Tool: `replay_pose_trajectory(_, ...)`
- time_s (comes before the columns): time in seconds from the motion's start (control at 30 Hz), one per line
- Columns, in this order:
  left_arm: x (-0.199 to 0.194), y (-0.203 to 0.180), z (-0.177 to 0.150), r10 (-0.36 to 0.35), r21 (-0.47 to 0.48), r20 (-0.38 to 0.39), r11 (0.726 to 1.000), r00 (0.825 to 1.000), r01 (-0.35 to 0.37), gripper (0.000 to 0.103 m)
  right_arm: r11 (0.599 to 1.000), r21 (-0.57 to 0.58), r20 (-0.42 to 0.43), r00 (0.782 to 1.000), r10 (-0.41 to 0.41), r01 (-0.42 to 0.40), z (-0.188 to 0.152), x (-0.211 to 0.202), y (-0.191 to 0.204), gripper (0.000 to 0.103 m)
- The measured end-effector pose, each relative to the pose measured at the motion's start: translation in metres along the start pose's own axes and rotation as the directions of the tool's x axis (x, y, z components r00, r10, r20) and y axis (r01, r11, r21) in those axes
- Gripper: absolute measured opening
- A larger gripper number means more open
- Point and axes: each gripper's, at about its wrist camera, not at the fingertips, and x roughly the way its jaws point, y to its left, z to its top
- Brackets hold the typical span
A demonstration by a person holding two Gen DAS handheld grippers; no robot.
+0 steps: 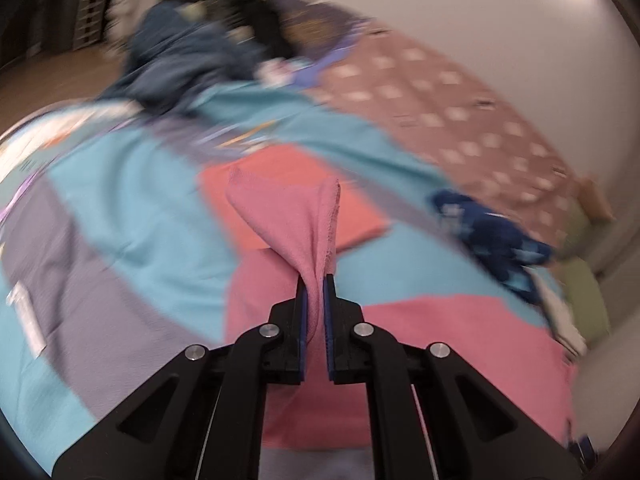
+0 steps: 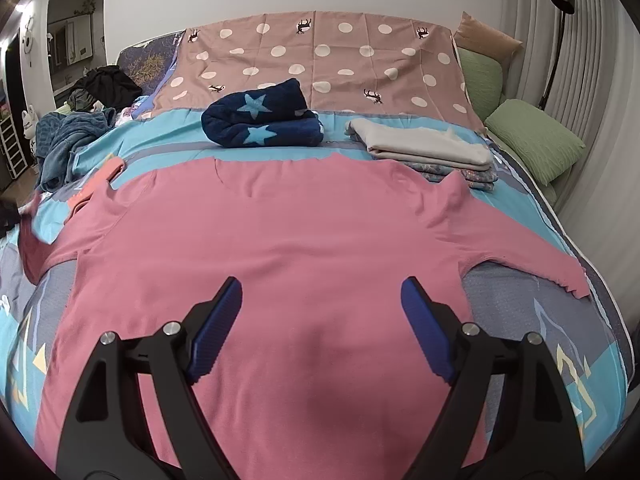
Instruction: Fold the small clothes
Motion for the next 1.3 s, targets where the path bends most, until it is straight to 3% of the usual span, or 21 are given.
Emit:
replay_pose_trajectory(0.03,-0.003,-0.026,0.001,-0.064,0.045,0.014,0.997,0.998,0.064,0.007,1.000,0.001,0.006,1.000,-0.002,0.002,-0.001,-0.002,-0.002,0.083)
replay_pose_trajectory(0.1,-0.013,-0.083,-0.012,-0.211,0.143,0.012,0.968,0.978,0.207,0.007,1.000,0.012,0.021,1.000,-0.007,0.007,-0.002,-0.007,-0.009,0.083)
replay_pose_trajectory(0.17,-0.019,-0.137,-0.034,-0.336,0.237,-0.037,0.912,0.941,0.335,0.007,0.999,0.032,0.022,1.000,-0.009,0.009,-0.004,-0.008,-0.019,0.083)
replay_pose_trajectory(0.23,-0.017,-0.179,-0.060,-0.399,0.308,-0.100,0.859,0.912,0.409,0.007,0.998,0.056,0.009,1.000,-0.012,0.012,-0.008,-0.007,-0.030,0.083)
replay_pose_trajectory(0.27,-0.011,-0.201,-0.076,-0.416,0.341,-0.148,0.830,0.897,0.441,0.007,0.997,0.075,-0.005,1.000,-0.012,0.012,-0.010,-0.006,-0.038,0.083)
replay_pose_trajectory(0.33,0.001,-0.226,-0.103,-0.424,0.364,-0.222,0.799,0.878,0.478,0.007,0.994,0.110,-0.033,0.999,-0.001,0.004,-0.013,-0.003,-0.050,0.083)
replay_pose_trajectory(0.4,0.019,-0.246,-0.126,-0.420,0.365,-0.294,0.781,0.859,0.506,0.007,0.986,0.161,-0.071,0.996,0.050,-0.038,-0.014,0.001,-0.065,0.083)
replay_pose_trajectory(0.5,0.039,-0.260,-0.153,-0.383,0.391,-0.369,0.763,0.847,0.515,0.007,0.981,0.178,-0.097,0.991,0.090,-0.072,-0.010,0.004,-0.074,0.083)
replay_pose_trajectory(0.57,0.041,-0.264,-0.167,-0.341,0.415,-0.401,0.760,0.850,0.500,0.014,0.984,0.160,-0.099,0.990,0.098,-0.081,-0.007,0.005,-0.073,0.083)
replay_pose_trajectory(0.63,0.034,-0.256,-0.164,-0.323,0.432,-0.381,0.766,0.866,0.476,0.039,0.983,0.147,-0.110,0.986,0.124,-0.107,-0.005,0.007,-0.070,0.083)
replay_pose_trajectory(0.73,0.016,-0.229,-0.155,-0.273,0.478,-0.268,0.795,0.924,0.373,0.054,0.963,0.163,-0.154,0.958,0.241,-0.216,-0.002,0.018,-0.064,0.083)
replay_pose_trajectory(0.83,0.006,-0.194,-0.147,-0.221,0.466,-0.196,0.836,0.955,0.289,0.056,0.915,0.197,-0.193,0.901,0.388,-0.352,0.003,0.036,-0.058,0.081)
replay_pose_trajectory(0.97,-0.001,-0.144,-0.142,-0.098,0.436,-0.120,0.889,0.988,0.141,0.056,0.922,0.074,-0.249,0.889,0.385,-0.379,0.018,0.059,-0.039,0.080)
replay_pose_trajectory(1.0,-0.001,-0.136,-0.140,-0.063,0.434,-0.099,0.895,0.993,0.100,0.057,0.923,0.047,-0.259,0.887,0.381,-0.382,0.022,0.065,-0.034,0.080)
replay_pose_trajectory(1.1,-0.001,-0.104,-0.138,0.025,0.398,-0.064,0.917,0.998,0.003,0.057,0.896,0.013,-0.294,0.855,0.427,-0.443,0.036,0.085,-0.017,0.081)
replay_pose_trajectory(1.2,0.005,-0.074,-0.131,0.051,0.309,-0.103,0.951,0.993,-0.017,0.057,0.876,-0.001,-0.325,0.829,0.455,-0.482,0.045,0.105,-0.002,0.086)
replay_pose_trajectory(1.27,0.009,-0.065,-0.128,0.051,0.276,-0.129,0.961,0.990,-0.013,0.057,0.870,0.019,-0.366,0.806,0.465,-0.493,0.046,0.124,0.007,0.086)
replay_pose_trajectory(1.3,0.011,-0.063,-0.128,0.043,0.272,-0.138,0.962,0.989,-0.004,0.057,0.874,0.030,-0.370,0.807,0.460,-0.484,0.045,0.133,0.012,0.084)
